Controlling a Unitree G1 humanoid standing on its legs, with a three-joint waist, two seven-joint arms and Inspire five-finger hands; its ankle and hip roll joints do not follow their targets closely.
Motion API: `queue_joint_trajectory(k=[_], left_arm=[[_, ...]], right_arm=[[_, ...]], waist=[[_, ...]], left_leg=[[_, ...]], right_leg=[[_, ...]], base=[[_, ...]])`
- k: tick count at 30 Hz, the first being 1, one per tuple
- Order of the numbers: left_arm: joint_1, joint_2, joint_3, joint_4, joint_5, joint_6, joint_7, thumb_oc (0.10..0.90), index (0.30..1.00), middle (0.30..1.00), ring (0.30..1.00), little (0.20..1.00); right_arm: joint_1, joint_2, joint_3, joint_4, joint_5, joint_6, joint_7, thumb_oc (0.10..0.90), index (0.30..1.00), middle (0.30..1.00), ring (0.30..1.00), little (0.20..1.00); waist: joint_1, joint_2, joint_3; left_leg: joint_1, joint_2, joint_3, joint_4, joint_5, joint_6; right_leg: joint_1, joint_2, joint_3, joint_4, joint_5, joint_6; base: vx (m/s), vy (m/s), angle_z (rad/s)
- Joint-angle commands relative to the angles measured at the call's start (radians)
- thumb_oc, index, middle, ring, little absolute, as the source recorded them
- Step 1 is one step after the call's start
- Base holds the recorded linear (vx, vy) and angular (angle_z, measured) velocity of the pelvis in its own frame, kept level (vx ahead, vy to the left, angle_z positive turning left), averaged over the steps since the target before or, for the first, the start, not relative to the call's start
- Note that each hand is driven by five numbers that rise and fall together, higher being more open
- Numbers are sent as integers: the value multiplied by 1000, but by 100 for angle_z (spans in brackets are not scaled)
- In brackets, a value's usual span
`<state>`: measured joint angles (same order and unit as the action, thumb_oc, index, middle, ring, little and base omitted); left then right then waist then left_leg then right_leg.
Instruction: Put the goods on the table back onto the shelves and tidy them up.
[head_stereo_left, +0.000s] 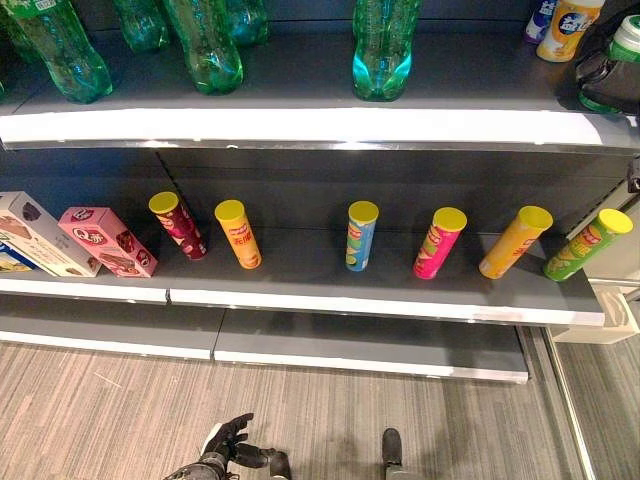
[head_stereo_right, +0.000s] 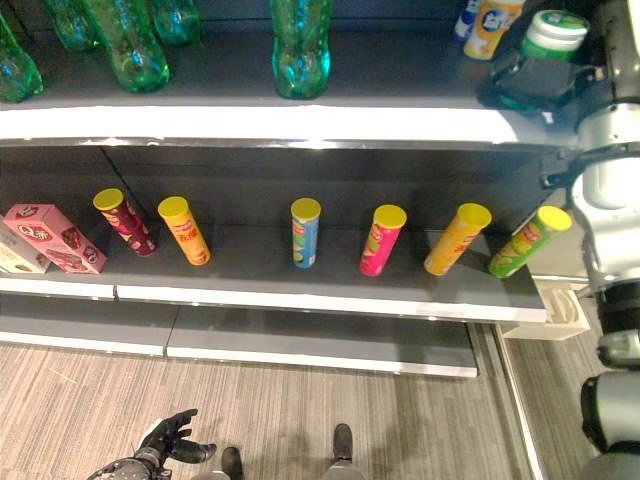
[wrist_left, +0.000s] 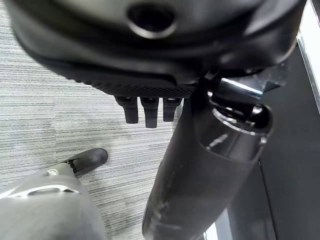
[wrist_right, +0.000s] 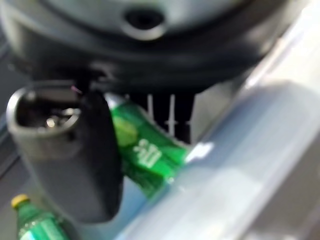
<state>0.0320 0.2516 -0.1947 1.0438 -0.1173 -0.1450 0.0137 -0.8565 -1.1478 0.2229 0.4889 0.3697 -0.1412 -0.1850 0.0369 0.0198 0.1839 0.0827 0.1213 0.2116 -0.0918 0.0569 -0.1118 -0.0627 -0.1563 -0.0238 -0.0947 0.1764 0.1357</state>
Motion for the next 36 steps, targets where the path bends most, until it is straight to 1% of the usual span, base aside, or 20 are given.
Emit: queue_joint_trajectory(k=[1,8,15,16,17,18,29,33,36], left_arm=[[-69,62,-49,-9,-10,-21,23,800,900,900,900,900],[-64,65,-51,-6,-12,-20,29,800,900,900,900,900],[-65,66,-53,-9,-13,-20,29,800,900,900,900,900],[-64,66,-53,-9,-13,-20,29,800,900,900,900,900],[-63,66,-54,-11,-14,-19,29,800,900,900,900,900],[-65,66,-55,-14,-15,-20,29,800,900,900,900,900],[-65,64,-58,-24,-8,-18,30,800,900,900,900,900],[-65,61,-57,-29,1,-17,31,800,900,900,900,900],[-66,62,-61,-42,2,-17,29,800,900,900,900,900]], right_arm=[[-107,8,-53,-32,-5,-45,-57,400,300,300,300,300],[-137,28,-47,-1,-1,-49,-80,400,300,300,300,300],[-152,27,-32,19,-19,-42,-83,400,300,300,300,300],[-154,28,-32,21,-20,-42,-84,504,455,455,455,455],[-154,28,-34,22,-19,-42,-87,670,705,705,705,705],[-154,27,-37,23,-20,-43,-92,800,900,900,900,900],[-143,1,-54,-10,-57,-45,-112,800,900,900,900,900],[-118,-11,-79,-44,-95,-47,-129,800,900,900,900,900],[-106,-15,-92,-53,-100,-51,-134,800,900,900,900,900]], waist=[[33,-38,5],[44,-36,2],[47,-33,1],[47,-33,1],[47,-32,2],[47,-32,3],[43,-35,4],[41,-36,1],[42,-37,0]], left_leg=[[62,29,-14,5,-112,-58],[62,28,-23,5,-113,-58],[63,29,-26,5,-112,-59],[63,29,-27,5,-112,-59],[63,29,-27,5,-112,-59],[63,29,-28,5,-113,-58],[66,28,-24,5,-115,-56],[66,28,-20,5,-119,-54],[67,27,-19,5,-119,-53]], right_leg=[[67,-59,-59,123,-262,66],[74,-62,-69,123,-265,65],[78,-64,-74,125,-266,65],[77,-64,-75,126,-267,64],[76,-63,-76,127,-267,64],[75,-63,-76,128,-267,65],[75,-63,-77,130,-267,66],[73,-64,-76,132,-268,67],[73,-65,-77,133,-268,67]], base=[[0,0,0],[3,-4,2],[2,1,7],[0,0,0],[0,0,0],[0,0,0],[0,0,0],[0,0,0],[0,0,0]])
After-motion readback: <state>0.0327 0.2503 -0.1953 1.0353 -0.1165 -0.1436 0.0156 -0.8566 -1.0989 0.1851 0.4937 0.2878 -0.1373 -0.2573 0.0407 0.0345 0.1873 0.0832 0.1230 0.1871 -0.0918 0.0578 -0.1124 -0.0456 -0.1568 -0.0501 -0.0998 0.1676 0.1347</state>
